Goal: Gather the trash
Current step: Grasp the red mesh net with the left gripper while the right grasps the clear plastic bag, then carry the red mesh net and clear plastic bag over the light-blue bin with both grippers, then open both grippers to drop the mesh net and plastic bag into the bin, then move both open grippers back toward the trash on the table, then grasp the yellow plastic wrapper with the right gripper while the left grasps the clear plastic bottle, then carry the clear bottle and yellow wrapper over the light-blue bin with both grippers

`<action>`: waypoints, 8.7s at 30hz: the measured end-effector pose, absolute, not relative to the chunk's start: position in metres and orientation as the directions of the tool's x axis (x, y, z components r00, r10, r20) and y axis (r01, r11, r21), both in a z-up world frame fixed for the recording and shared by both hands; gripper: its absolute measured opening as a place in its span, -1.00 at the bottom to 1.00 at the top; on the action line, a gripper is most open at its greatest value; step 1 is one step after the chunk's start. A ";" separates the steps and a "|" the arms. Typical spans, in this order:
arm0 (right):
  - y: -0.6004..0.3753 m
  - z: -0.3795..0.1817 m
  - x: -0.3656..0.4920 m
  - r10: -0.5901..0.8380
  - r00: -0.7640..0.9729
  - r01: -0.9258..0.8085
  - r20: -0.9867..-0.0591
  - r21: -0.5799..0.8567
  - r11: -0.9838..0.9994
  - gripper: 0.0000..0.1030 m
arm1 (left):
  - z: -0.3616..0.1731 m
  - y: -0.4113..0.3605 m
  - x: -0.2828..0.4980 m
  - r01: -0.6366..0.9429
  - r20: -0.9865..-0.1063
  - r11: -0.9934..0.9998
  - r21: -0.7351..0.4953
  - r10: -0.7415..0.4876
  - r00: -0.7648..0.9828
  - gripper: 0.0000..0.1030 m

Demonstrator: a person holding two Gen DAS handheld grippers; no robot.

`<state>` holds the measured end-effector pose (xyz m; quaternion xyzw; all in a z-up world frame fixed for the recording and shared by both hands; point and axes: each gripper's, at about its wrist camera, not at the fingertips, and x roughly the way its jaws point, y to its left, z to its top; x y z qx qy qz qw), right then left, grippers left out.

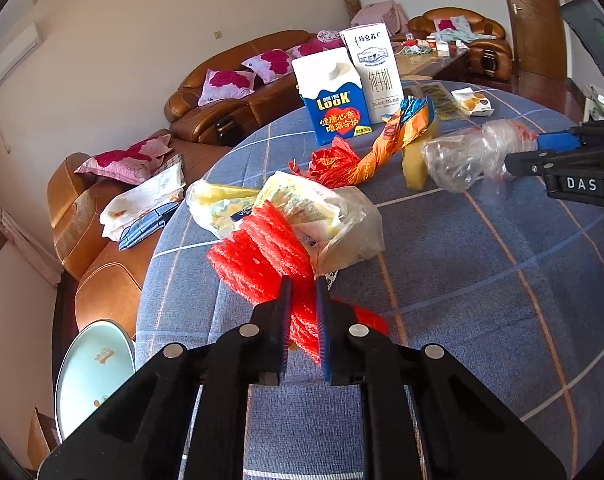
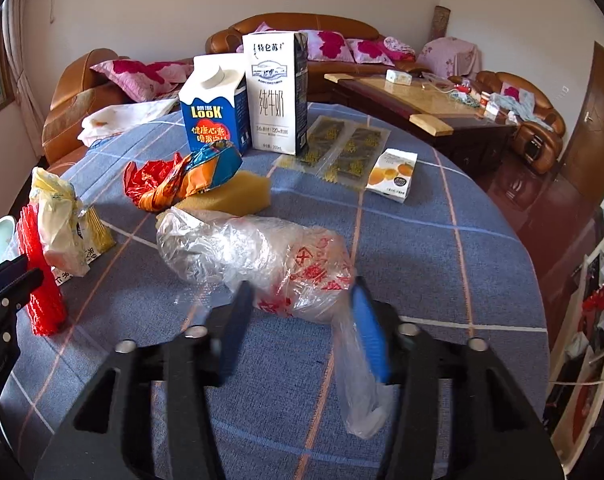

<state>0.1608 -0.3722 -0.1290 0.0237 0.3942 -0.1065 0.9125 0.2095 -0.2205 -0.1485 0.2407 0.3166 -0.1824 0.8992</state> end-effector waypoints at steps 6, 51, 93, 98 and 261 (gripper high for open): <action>-0.368 -0.125 0.151 -0.154 0.689 0.200 -0.708 -0.019 0.980 -0.65 | -0.130 -0.208 0.199 0.475 -0.632 0.827 0.301 -0.201 0.749 -0.82; -0.217 -0.070 0.128 -0.002 0.866 0.007 -0.500 0.009 1.000 -0.74 | -0.063 -0.069 0.167 0.172 -0.457 0.922 0.347 0.006 0.889 -0.82; -0.105 -0.092 0.189 0.180 0.852 -0.272 -0.491 -0.123 0.954 -0.74 | -0.075 0.014 0.185 -0.027 -0.458 0.925 0.380 0.213 0.863 -0.82; -0.095 -0.091 0.193 0.211 0.849 -0.306 -0.484 -0.125 0.944 -0.74 | -0.077 0.021 0.188 -0.045 -0.464 0.921 0.387 0.236 0.854 -0.82; -0.215 -0.076 0.160 -0.021 0.902 -0.005 -0.432 -0.060 0.998 -0.83 | -0.090 -0.109 0.204 0.264 -0.556 0.921 0.288 -0.064 0.829 -0.94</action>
